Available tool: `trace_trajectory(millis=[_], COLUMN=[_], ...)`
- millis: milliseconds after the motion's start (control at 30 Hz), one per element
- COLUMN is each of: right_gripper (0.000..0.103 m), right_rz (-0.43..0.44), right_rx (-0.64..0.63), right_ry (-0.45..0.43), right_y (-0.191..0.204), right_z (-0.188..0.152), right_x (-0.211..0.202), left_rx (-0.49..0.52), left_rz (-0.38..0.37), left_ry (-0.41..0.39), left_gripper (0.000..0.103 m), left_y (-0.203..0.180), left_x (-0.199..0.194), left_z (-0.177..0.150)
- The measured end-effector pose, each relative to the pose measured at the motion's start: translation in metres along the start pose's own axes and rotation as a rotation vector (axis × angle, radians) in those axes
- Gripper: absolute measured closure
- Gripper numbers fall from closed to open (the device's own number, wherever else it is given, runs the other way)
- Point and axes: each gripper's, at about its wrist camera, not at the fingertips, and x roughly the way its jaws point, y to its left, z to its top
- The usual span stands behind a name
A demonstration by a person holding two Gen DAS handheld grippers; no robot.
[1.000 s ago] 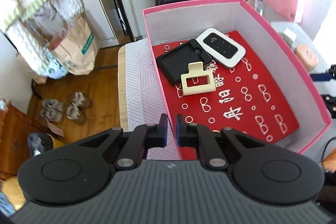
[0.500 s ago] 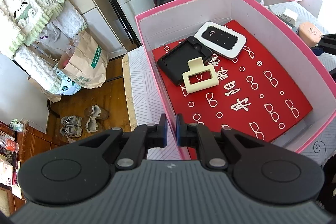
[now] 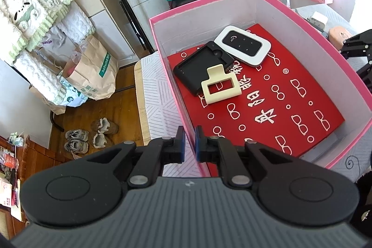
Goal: Organize rigid objects
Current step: 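Grasp the purple star clip with the right tool, then carry the purple star clip into the pink box and open the right tool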
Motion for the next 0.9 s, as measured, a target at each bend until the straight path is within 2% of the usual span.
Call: trace_trajectory(millis=[233, 367, 467, 533, 633, 700, 800, 900], right_gripper=[0.062, 0.062, 0.062, 0.062, 0.062, 0.062, 0.062, 0.062], right_rz=[-0.071, -0.126, -0.190, -0.200, -0.138, -0.049, 0.063, 0.093], right_rx=[0.088, 0.085, 0.076, 0.074, 0.055, 0.026, -0.037, -0.117], right_ry=[-0.040, -0.064, -0.130, -0.182, -0.239, -0.244, -0.195, -0.110], right_y=[0.005, 0.005, 0.005, 0.007, 0.017, 0.028, 0.047, 0.065], right_z=[0.000, 0.012, 0.026, 0.037, 0.056, 0.070, 0.090, 0.107], right_x=[-0.004, -0.027, -0.053, -0.070, -0.090, -0.092, -0.079, -0.049], left_rx=[0.012, 0.015, 0.024, 0.028, 0.033, 0.036, 0.035, 0.031], left_rz=[-0.016, -0.027, -0.025, -0.026, -0.028, -0.027, -0.029, -0.035], left_ry=[-0.009, -0.018, -0.020, -0.019, -0.018, -0.021, -0.024, -0.024], left_gripper=[0.095, 0.094, 0.094, 0.094, 0.094, 0.094, 0.094, 0.094], left_y=[-0.001, 0.000, 0.000, 0.000, -0.001, -0.002, -0.001, 0.000], left_x=[-0.003, -0.004, -0.003, -0.002, -0.002, -0.002, -0.002, -0.003], left_z=[-0.002, -0.005, -0.005, -0.004, -0.004, -0.005, -0.005, -0.006])
